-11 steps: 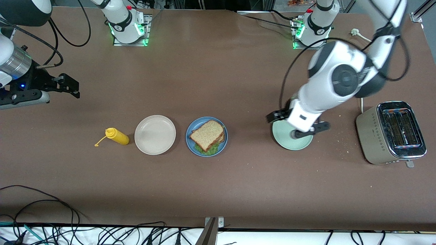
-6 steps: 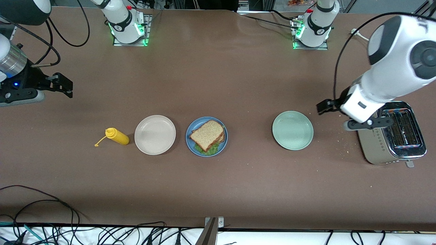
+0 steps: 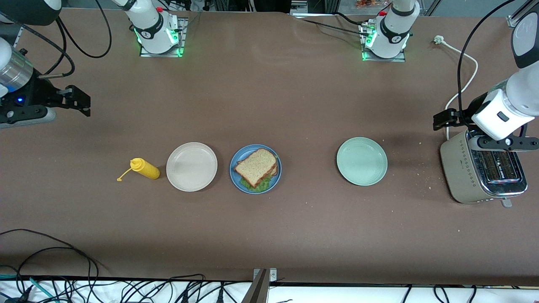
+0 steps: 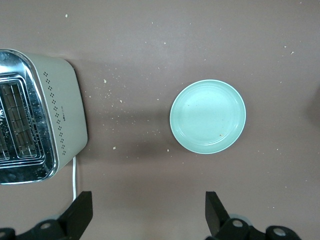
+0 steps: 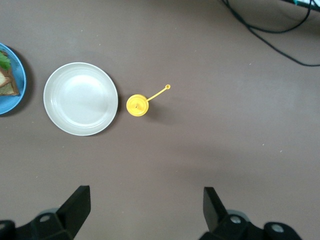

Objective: Make sandwich in blue plate with both arms

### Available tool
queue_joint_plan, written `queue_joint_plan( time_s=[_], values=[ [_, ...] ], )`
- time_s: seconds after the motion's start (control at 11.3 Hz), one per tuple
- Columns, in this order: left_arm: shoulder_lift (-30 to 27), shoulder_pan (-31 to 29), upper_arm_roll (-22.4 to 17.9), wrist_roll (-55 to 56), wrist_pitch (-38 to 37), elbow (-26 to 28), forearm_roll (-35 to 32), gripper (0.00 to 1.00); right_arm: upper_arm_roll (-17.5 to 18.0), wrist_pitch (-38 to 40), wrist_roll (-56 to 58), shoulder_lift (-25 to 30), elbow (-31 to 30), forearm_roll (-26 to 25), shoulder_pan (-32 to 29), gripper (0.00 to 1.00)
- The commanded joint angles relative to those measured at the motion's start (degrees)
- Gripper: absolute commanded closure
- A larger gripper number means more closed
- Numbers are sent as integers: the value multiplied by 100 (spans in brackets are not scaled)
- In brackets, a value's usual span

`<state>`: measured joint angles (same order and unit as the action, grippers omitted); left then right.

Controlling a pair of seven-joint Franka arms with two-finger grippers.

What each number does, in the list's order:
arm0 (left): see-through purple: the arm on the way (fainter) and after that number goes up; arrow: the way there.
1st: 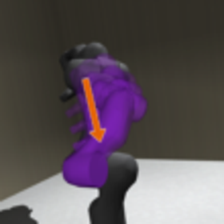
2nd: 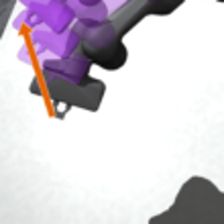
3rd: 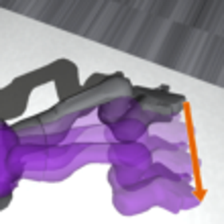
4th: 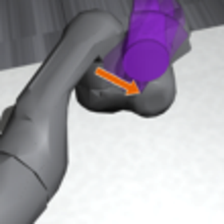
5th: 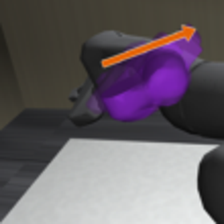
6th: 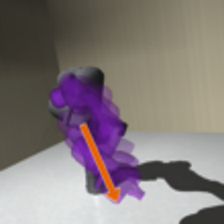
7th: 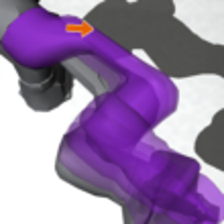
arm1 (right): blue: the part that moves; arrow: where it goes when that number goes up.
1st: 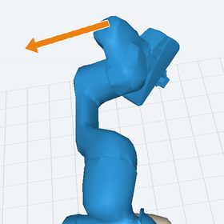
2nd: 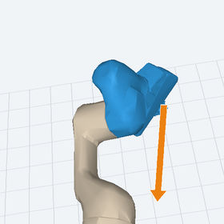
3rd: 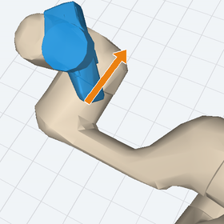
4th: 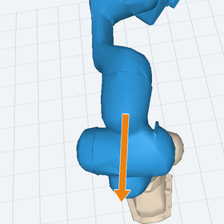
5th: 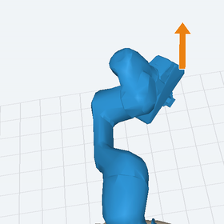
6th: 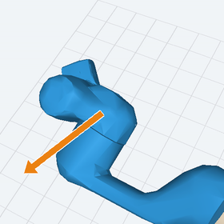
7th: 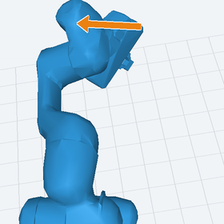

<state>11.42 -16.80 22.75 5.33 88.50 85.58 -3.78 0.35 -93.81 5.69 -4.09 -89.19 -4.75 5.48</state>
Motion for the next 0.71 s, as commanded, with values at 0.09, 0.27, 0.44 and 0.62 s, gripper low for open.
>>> queue_joint_plan(
  time_s=[0.09,0.27,0.44,0.62],
  values=[
    [-237,-297,81,-532,-166,64,-88,1,18,328,-262,-30,148,475,41,0],
    [-228,-332,81,-550,-176,126,-35,2,35,372,-227,-30,139,475,50,0],
    [-202,-332,81,-550,-167,126,-18,0,27,381,-148,-48,139,467,41,0],
    [-202,-332,72,-533,-184,100,-18,0,18,363,-16,-65,148,467,6,0]
  ],
)
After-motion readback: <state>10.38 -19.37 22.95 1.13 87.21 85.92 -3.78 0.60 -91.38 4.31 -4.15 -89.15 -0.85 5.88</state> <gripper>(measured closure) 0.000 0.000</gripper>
